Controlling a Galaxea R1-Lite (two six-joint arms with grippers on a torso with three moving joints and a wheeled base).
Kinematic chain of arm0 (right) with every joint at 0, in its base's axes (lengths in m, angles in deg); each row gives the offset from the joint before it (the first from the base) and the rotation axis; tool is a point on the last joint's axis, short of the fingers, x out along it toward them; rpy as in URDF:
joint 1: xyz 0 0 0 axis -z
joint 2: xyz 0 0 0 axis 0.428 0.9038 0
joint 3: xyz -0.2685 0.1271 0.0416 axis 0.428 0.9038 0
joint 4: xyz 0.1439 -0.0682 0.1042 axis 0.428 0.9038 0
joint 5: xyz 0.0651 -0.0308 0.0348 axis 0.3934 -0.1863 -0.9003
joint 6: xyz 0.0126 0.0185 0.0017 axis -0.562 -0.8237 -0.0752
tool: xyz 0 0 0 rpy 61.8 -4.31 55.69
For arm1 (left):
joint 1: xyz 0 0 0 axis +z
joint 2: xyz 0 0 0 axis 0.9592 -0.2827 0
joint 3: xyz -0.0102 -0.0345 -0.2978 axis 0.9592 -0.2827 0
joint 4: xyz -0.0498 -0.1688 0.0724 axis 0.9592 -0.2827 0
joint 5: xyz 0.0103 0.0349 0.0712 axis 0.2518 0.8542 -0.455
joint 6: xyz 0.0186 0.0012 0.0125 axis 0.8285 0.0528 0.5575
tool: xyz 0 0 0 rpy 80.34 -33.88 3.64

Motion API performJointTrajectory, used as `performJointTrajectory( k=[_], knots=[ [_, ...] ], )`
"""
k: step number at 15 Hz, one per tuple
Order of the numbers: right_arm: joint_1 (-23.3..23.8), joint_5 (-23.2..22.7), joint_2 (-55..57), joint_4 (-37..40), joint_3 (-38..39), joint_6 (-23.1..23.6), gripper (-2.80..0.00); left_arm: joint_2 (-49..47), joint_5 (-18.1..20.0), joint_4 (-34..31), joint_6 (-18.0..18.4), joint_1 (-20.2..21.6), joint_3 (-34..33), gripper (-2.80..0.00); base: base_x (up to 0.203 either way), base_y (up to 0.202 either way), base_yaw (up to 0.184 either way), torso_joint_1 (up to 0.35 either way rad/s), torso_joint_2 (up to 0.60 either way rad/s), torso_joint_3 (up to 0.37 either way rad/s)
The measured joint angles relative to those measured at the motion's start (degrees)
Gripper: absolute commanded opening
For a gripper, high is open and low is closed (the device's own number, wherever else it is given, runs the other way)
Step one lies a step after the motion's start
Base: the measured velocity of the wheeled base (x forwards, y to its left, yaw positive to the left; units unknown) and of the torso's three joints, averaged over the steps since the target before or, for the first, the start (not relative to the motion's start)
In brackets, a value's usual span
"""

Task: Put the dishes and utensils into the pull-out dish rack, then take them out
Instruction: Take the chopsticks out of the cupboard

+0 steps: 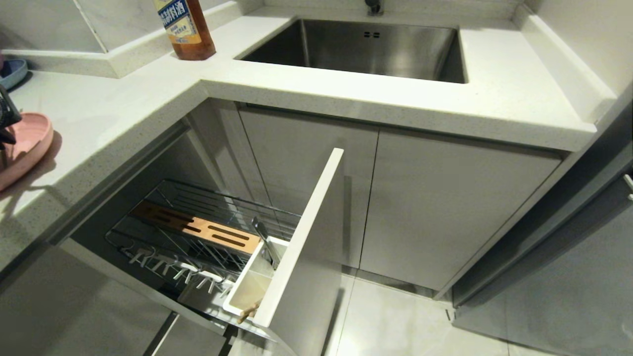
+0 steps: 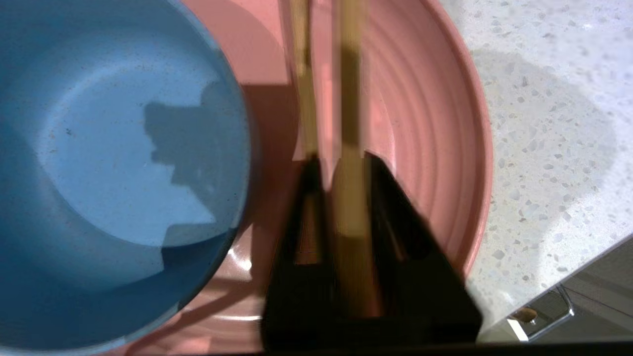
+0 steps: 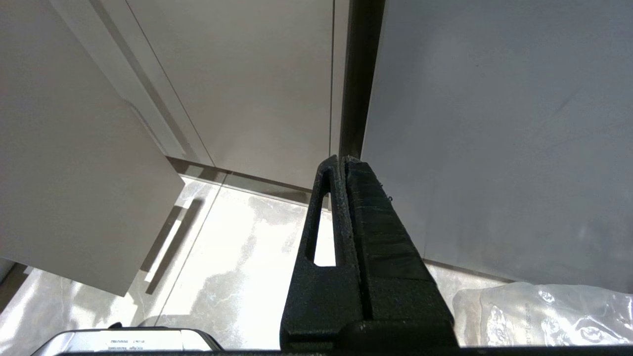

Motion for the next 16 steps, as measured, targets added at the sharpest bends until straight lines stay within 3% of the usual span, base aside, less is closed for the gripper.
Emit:
performJointTrajectory(
  k=[10, 16],
  knots=[
    [0.00, 0.00, 0.00, 0.00, 0.00, 0.01, -2.80, 0.42, 0.36, 0.29, -0.03, 0.01, 0.20, 0.00, 0.000, 0.000, 0.000, 0.000, 0.00, 0.000],
    [-0.02, -0.01, 0.00, 0.00, 0.00, 0.02, -2.80, 3.62, 0.68, 0.27, -0.19, -2.75, 0.28, 0.00, 0.000, 0.000, 0.000, 0.000, 0.00, 0.000]
  ],
)
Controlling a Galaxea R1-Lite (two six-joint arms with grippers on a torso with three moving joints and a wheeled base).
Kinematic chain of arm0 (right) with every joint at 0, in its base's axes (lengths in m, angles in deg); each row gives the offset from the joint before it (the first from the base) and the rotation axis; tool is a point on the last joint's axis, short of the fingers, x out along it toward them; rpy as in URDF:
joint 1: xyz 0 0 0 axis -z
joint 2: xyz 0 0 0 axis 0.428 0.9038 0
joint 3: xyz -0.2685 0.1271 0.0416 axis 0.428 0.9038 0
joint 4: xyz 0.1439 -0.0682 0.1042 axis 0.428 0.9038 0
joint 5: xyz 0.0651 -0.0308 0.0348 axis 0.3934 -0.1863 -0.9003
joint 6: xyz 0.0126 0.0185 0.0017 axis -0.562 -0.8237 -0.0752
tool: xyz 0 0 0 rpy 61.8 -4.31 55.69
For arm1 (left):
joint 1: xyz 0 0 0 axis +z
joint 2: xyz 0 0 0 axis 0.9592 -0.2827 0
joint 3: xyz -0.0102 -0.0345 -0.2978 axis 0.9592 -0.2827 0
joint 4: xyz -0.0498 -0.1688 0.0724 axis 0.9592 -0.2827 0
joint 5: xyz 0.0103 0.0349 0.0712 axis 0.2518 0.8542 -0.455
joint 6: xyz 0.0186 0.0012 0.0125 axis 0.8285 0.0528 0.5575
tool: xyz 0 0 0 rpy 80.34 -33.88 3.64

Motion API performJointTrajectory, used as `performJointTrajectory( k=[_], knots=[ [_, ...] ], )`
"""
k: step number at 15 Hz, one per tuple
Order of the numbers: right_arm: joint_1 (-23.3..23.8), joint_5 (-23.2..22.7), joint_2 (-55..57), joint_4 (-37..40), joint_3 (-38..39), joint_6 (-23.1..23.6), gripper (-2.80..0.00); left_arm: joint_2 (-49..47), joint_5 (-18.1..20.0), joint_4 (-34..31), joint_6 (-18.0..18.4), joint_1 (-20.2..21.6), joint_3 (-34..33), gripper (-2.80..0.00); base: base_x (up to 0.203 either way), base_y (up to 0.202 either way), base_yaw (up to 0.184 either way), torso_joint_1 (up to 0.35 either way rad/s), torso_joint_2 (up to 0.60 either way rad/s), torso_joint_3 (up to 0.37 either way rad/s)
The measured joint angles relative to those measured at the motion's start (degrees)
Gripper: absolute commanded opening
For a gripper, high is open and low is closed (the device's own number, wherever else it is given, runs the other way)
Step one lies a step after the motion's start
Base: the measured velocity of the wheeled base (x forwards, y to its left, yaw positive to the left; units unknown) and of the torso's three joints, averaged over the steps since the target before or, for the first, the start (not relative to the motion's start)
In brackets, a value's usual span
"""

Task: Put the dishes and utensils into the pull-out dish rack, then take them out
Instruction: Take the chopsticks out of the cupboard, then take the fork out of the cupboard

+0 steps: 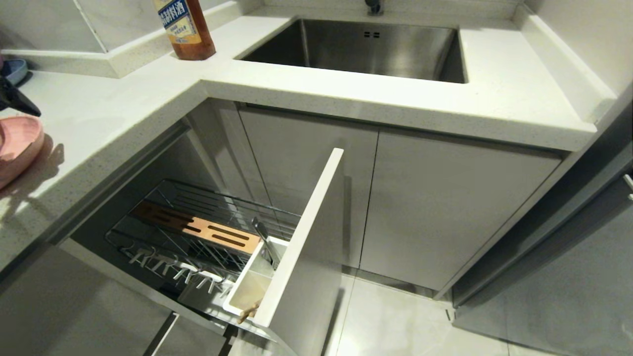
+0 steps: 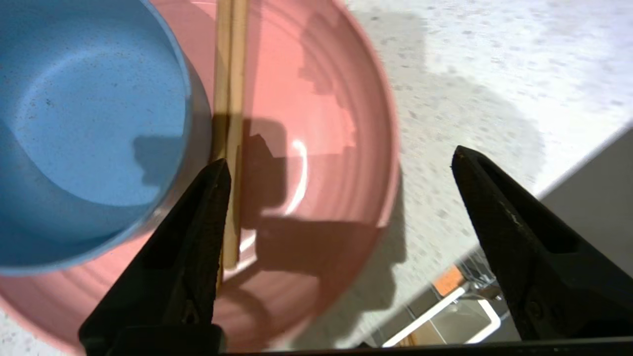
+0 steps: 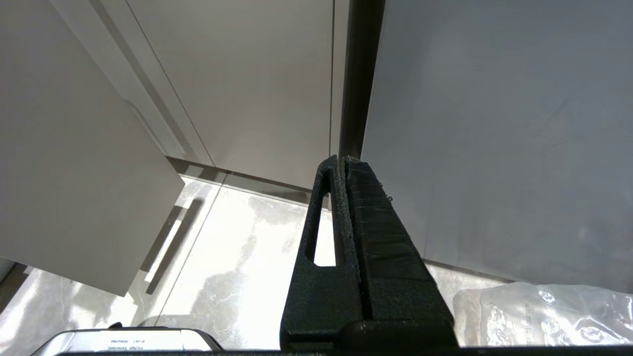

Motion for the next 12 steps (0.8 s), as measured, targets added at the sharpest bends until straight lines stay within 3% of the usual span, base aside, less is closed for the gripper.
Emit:
performJointTrajectory(
  k=[1, 2, 7, 9, 12],
  knots=[
    [0.00, 0.01, 0.00, 0.00, 0.00, 0.00, -2.80, 0.62, 0.00, -0.01, -0.02, -0.59, 0.00, -0.35, 0.000, 0.000, 0.000, 0.000, 0.00, 0.000],
    [0.00, 0.01, 0.00, 0.00, 0.00, 0.00, -2.80, 1.31, -0.01, 0.00, -0.01, -1.23, 0.00, -2.80, 0.000, 0.000, 0.000, 0.000, 0.00, 0.000],
    [0.00, 0.01, 0.00, -0.01, 0.00, -0.02, -2.80, 4.82, -0.52, -0.58, 0.33, -7.52, -0.91, -2.80, 0.000, 0.000, 0.000, 0.000, 0.00, 0.000],
    [0.00, 0.01, 0.00, -0.02, 0.00, -0.02, -2.80, 6.57, -0.39, -2.36, 0.09, -12.41, -2.96, -2.80, 0.000, 0.000, 0.000, 0.000, 0.00, 0.000],
    [0.01, 0.01, 0.00, 0.00, 0.00, 0.00, -2.80, 9.01, -0.24, -6.55, -2.10, -23.56, -7.69, -2.80, 0.000, 0.000, 0.000, 0.000, 0.00, 0.000]
  ],
)
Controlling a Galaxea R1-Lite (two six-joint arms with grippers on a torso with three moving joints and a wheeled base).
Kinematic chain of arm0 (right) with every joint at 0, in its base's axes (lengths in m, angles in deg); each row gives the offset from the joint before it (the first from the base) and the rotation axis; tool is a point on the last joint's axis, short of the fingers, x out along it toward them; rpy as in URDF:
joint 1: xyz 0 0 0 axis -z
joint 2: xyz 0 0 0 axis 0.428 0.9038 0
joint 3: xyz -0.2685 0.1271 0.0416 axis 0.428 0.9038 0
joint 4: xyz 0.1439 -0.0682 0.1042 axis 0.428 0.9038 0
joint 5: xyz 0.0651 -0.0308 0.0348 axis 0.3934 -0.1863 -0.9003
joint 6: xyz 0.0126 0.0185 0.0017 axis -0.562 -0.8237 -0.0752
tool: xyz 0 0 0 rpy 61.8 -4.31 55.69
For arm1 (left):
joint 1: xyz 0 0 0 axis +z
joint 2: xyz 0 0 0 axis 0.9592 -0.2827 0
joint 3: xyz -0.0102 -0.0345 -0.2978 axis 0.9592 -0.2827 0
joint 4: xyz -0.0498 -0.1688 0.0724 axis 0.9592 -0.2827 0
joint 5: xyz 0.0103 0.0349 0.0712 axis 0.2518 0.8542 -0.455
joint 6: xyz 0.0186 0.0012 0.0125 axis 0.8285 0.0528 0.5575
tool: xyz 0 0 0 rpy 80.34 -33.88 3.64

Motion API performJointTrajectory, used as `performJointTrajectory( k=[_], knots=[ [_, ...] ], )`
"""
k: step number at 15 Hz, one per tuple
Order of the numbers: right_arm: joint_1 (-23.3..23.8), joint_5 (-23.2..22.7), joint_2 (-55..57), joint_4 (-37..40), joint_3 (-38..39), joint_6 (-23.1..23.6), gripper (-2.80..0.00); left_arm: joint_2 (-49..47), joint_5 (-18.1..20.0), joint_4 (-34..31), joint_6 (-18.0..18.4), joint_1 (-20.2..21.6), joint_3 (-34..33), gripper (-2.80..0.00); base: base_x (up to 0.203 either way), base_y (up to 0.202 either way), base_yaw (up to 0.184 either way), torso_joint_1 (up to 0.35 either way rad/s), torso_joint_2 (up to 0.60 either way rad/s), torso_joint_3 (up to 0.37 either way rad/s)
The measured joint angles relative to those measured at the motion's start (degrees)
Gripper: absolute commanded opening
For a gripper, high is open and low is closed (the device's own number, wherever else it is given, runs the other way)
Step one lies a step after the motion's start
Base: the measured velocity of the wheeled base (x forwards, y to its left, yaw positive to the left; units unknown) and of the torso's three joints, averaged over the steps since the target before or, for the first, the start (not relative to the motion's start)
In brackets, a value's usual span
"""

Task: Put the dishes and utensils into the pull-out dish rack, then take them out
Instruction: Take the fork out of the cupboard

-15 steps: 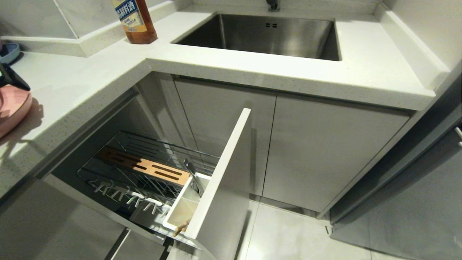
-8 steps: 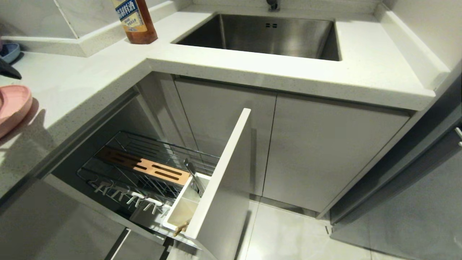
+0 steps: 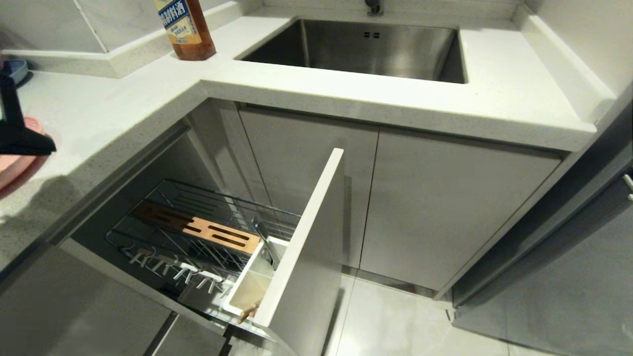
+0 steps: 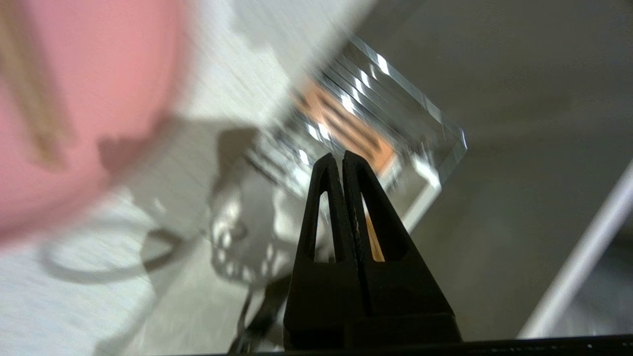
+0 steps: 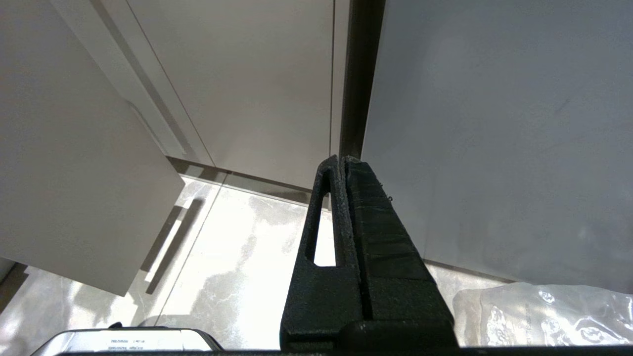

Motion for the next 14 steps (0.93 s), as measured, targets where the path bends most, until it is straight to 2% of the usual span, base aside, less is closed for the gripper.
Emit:
performJointTrajectory(
  k=[2, 5, 7, 9, 14],
  knots=[
    [-0.01, 0.00, 0.00, -0.02, 0.00, -0.02, -2.80, 0.80, 0.07, -2.41, -2.26, -7.33, -4.64, -2.80, 0.000, 0.000, 0.000, 0.000, 0.00, 0.000],
    [0.02, -0.02, 0.00, -0.02, 0.00, 0.00, -2.80, -0.82, 0.56, -3.37, -5.63, -12.43, -10.63, -2.80, 0.000, 0.000, 0.000, 0.000, 0.00, 0.000],
    [-0.01, 0.00, 0.00, 0.00, 0.00, 0.00, -2.80, -3.31, 1.89, -3.43, -6.96, -13.33, -13.01, -2.80, 0.000, 0.000, 0.000, 0.000, 0.00, 0.000],
    [-0.01, 0.00, 0.00, 0.00, 0.00, -0.02, -2.80, -6.69, 4.86, -3.12, -8.10, -13.46, -14.16, -2.80, 0.000, 0.000, 0.000, 0.000, 0.00, 0.000],
    [0.02, 0.00, 0.00, -0.02, 0.00, -0.01, -2.80, -15.55, 13.54, 0.37, -8.27, -11.73, -14.73, -2.80, 0.000, 0.000, 0.000, 0.000, 0.00, 0.000]
  ],
)
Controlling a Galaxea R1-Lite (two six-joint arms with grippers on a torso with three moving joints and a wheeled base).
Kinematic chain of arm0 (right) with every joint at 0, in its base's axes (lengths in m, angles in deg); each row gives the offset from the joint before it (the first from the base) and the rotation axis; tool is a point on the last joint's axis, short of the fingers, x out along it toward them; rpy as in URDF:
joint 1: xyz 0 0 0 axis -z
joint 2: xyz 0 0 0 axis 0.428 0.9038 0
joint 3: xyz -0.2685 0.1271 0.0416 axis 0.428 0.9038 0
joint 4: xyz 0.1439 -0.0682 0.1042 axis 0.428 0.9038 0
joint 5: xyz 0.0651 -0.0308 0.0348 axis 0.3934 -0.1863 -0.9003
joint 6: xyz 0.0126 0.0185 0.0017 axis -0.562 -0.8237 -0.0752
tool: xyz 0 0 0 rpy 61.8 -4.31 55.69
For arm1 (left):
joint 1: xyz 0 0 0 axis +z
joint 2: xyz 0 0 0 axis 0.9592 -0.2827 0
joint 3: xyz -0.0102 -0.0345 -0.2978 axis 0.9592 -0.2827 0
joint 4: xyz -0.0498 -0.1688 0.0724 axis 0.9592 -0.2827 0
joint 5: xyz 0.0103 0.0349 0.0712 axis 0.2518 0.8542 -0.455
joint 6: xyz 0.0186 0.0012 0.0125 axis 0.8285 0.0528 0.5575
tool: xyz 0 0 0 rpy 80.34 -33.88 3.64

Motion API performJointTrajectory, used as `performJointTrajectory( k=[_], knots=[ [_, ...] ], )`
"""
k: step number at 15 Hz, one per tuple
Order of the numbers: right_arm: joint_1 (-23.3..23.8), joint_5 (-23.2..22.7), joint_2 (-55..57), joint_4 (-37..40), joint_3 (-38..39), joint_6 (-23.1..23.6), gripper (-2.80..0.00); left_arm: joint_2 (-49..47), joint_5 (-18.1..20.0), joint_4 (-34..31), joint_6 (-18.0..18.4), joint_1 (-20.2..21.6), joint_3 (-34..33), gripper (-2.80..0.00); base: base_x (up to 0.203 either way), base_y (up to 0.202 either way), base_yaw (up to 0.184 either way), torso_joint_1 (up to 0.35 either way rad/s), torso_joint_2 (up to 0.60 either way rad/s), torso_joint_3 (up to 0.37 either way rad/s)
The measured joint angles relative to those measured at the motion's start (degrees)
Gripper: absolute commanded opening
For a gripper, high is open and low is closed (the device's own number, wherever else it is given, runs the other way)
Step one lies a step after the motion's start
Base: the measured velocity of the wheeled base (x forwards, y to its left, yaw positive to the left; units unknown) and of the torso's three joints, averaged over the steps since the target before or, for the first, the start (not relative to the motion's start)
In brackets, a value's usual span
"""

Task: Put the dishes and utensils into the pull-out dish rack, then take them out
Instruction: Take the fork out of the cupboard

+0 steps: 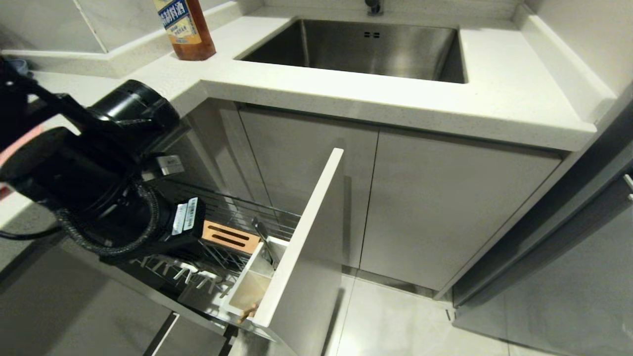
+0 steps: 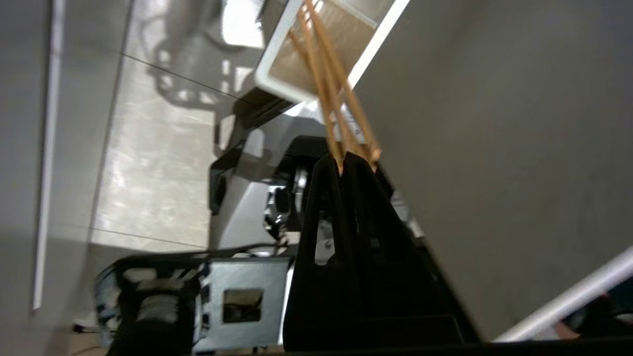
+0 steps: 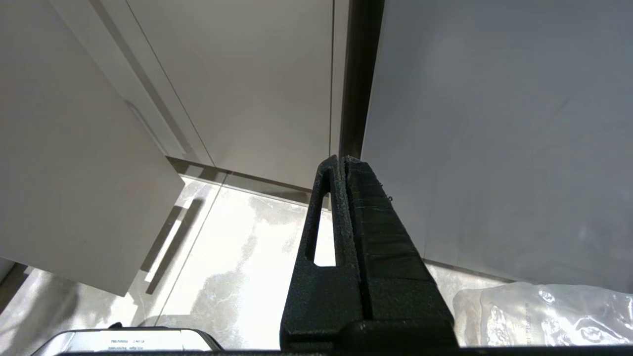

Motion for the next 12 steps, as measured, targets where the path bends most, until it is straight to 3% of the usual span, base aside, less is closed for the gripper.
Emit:
performJointTrajectory(
  k=[3, 4, 12],
  knots=[
    [0.00, -0.02, 0.00, 0.02, 0.00, 0.01, -2.80, -4.45, 1.20, 3.33, 0.30, 1.59, 0.06, -2.80, 0.000, 0.000, 0.000, 0.000, 0.00, 0.000],
    [-0.02, 0.00, 0.00, 0.02, 0.00, 0.01, -2.80, -5.83, 1.32, 4.28, 0.42, 1.97, 0.33, 0.00, 0.000, 0.000, 0.000, 0.000, 0.00, 0.000],
    [0.02, 0.00, 0.00, 0.02, 0.00, -0.02, -2.80, -14.28, 1.50, 7.24, 0.42, 2.84, 5.07, 0.00, 0.000, 0.000, 0.000, 0.000, 0.00, 0.000]
  ],
)
